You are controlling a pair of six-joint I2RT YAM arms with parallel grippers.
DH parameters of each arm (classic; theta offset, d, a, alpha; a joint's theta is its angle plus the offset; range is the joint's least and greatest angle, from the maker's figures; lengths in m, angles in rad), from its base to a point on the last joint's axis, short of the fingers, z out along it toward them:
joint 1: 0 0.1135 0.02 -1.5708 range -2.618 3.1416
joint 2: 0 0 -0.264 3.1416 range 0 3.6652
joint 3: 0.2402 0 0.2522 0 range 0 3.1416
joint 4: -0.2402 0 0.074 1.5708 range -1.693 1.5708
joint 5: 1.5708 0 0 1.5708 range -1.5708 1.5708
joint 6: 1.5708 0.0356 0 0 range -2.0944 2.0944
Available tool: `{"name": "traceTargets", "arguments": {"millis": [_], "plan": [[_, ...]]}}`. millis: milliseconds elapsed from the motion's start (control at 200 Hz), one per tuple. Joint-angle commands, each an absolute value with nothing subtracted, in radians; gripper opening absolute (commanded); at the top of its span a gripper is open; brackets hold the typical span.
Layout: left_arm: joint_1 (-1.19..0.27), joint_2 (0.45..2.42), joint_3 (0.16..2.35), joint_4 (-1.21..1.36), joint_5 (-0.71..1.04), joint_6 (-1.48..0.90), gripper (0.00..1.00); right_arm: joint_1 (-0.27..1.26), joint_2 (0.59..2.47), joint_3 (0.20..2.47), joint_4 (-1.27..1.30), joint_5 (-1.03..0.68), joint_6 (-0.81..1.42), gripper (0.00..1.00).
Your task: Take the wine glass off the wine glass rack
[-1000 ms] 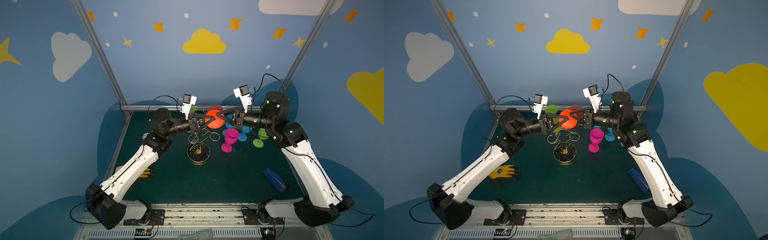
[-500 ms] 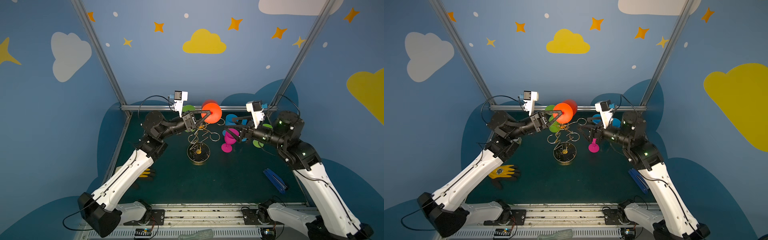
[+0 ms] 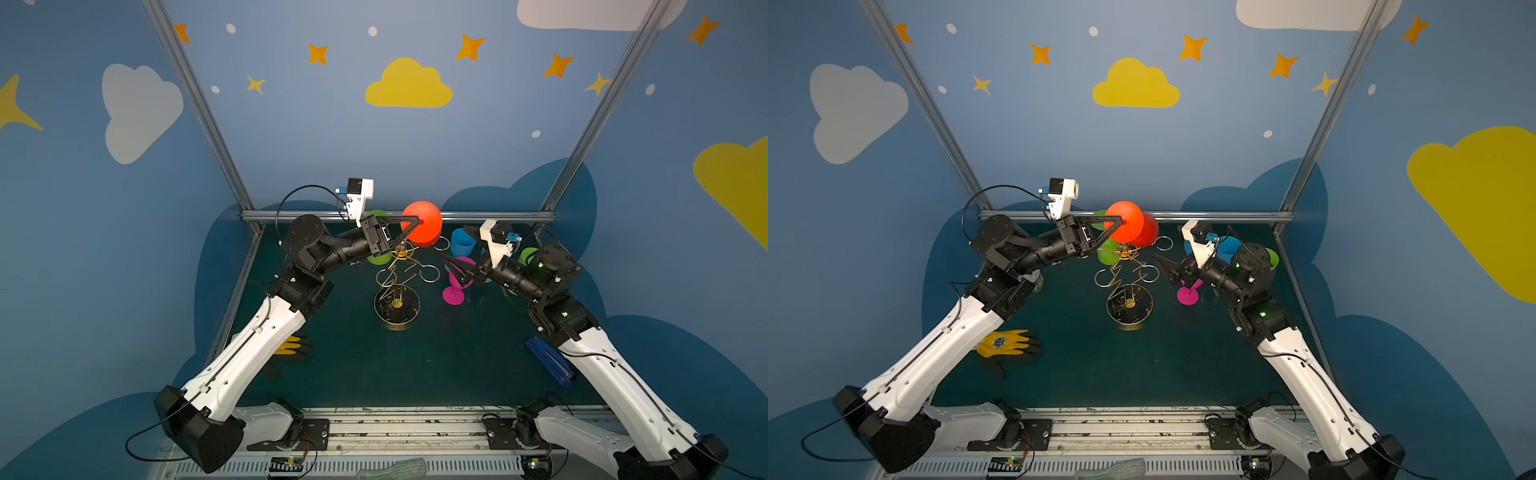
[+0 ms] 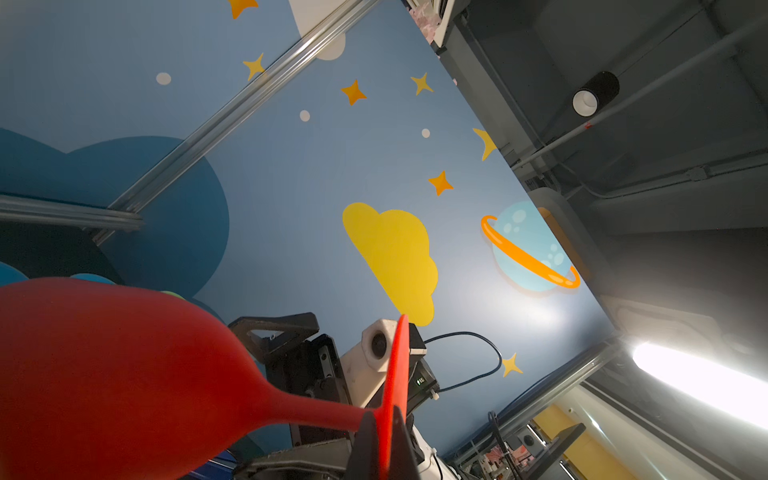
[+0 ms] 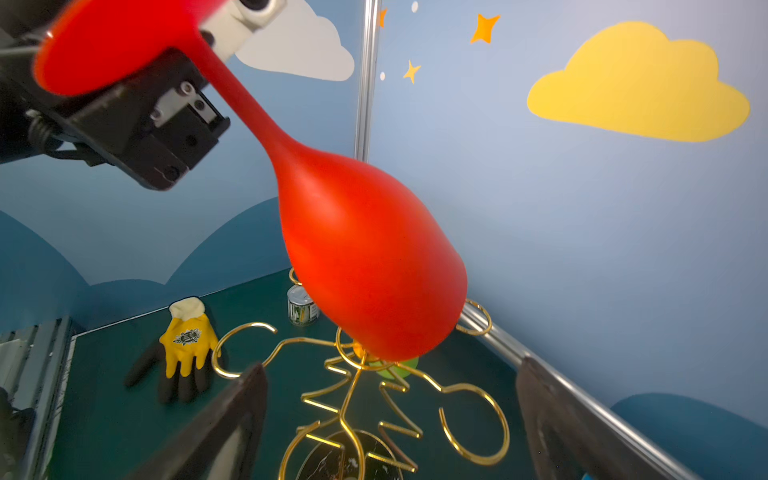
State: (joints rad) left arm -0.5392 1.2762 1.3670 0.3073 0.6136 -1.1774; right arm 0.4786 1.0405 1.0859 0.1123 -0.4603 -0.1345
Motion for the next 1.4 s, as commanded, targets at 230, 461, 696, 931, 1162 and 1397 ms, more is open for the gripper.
{"name": "traceTargets", "arguments": {"millis": [230,461,696,931,1162,1397], "plan": [[-0.535,1.282,1.402,0.323,0.662,-1.259,0.03,0.490,1.149,1.198,0.222,-0.583,-0.182,0.92],[-0.534,1.298,1.406,0.377,0.697,-1.308,0.03,0.505,1.243,1.256,0.205,-0.626,-0.183,0.92],[-0.534,1.322,1.407,0.431,0.728,-1.355,0.03,0.538,1.293,1.274,0.192,-0.634,-0.183,0.92],[-0.534,1.335,1.415,0.455,0.750,-1.366,0.03,0.546,1.301,1.281,0.162,-0.605,-0.164,0.89],[-0.514,1.329,1.415,0.440,0.743,-1.327,0.07,0.546,1.252,1.271,0.082,-0.552,-0.138,0.58],[-0.498,1.307,1.413,0.399,0.719,-1.200,0.56,0.546,1.190,1.290,-0.039,-0.467,-0.092,0.43]]}}
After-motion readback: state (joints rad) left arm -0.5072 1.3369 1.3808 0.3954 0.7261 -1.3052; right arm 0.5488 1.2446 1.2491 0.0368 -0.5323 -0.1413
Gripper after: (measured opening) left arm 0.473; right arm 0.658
